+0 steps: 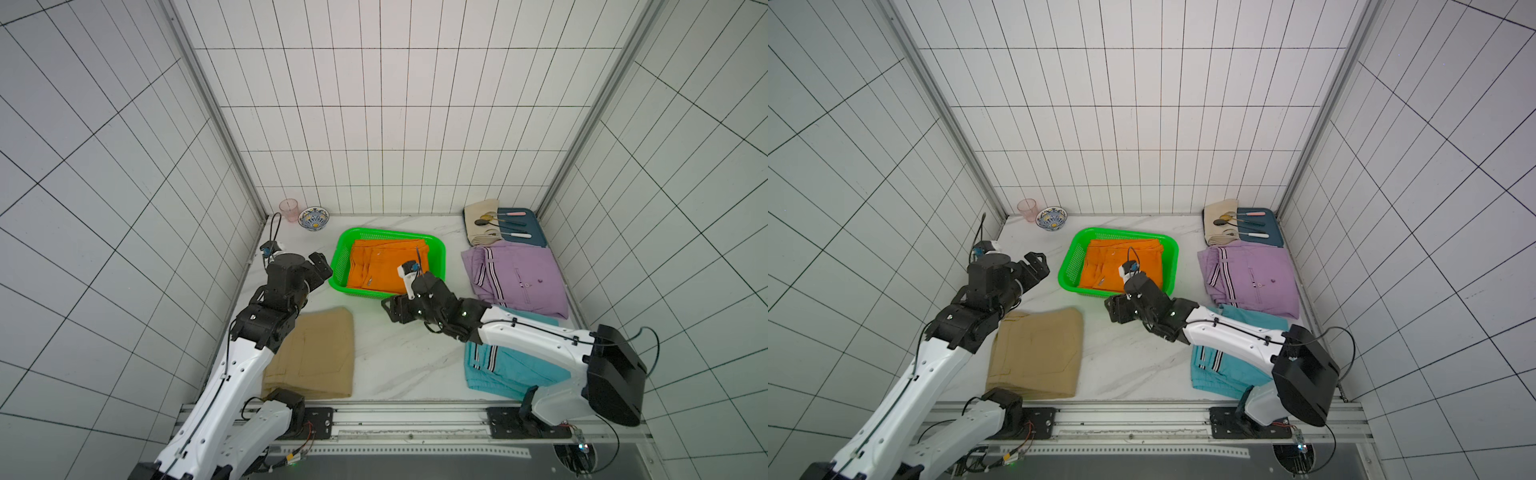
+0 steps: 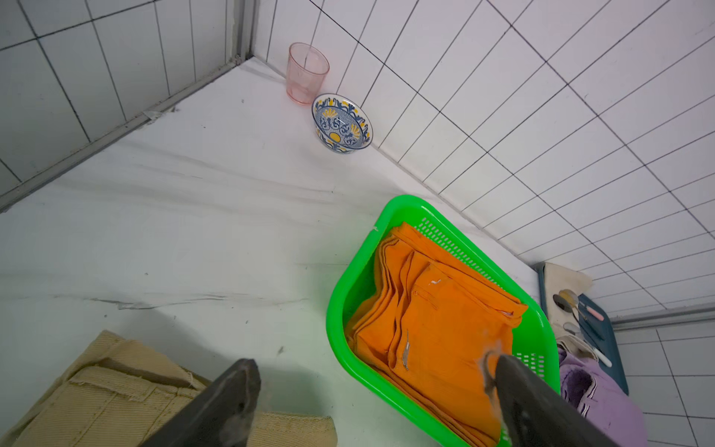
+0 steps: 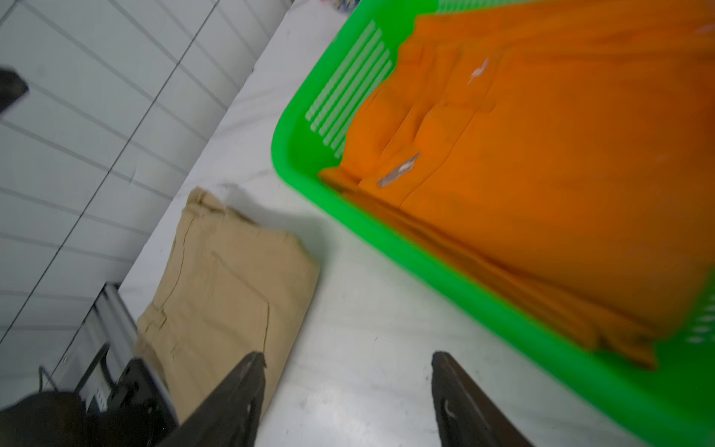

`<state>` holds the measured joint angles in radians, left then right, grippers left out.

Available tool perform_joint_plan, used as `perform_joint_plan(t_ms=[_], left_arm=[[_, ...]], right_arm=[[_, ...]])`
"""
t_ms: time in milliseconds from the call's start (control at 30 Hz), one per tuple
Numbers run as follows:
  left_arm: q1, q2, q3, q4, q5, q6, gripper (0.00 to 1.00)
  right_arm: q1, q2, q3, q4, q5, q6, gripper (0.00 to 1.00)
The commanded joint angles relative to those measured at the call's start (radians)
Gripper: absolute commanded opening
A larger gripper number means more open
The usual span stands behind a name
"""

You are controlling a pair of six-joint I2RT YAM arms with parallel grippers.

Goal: Put the folded long pants in the basket
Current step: Move the long pant to the center of the board.

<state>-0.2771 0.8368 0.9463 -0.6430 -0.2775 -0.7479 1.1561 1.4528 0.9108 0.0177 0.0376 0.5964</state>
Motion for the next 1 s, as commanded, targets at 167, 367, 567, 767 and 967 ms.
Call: perform_joint_plan(t_ms=[167,367,567,767,967], left_arm=[[0.006,-0.105,0.012,-0.007,-0.04,0.004,0.98],[0.009,-0.147,0.043,-0.035,-0.025,0.022,0.98],[0.012,-0.159,0.051,-0.038,-0.008,0.028,0.98],[0.013,-0.153,0.057,-0.045,-0.008,0.028,0.98],[0.014,-0.145,0.073,-0.048,0.019,0.044,0.98]], right_arm=[[0.181,0.177,-0.027,0.245,0.006,0.174,0.75],[0.186,0.417,0.078,0.257,-0.123,0.226,0.74],[0.182,0.536,0.179,0.201,-0.139,0.209,0.74],[0.181,0.599,0.263,0.14,-0.144,0.175,0.5],[0.165,0.553,0.216,0.102,-0.119,0.178,0.0]])
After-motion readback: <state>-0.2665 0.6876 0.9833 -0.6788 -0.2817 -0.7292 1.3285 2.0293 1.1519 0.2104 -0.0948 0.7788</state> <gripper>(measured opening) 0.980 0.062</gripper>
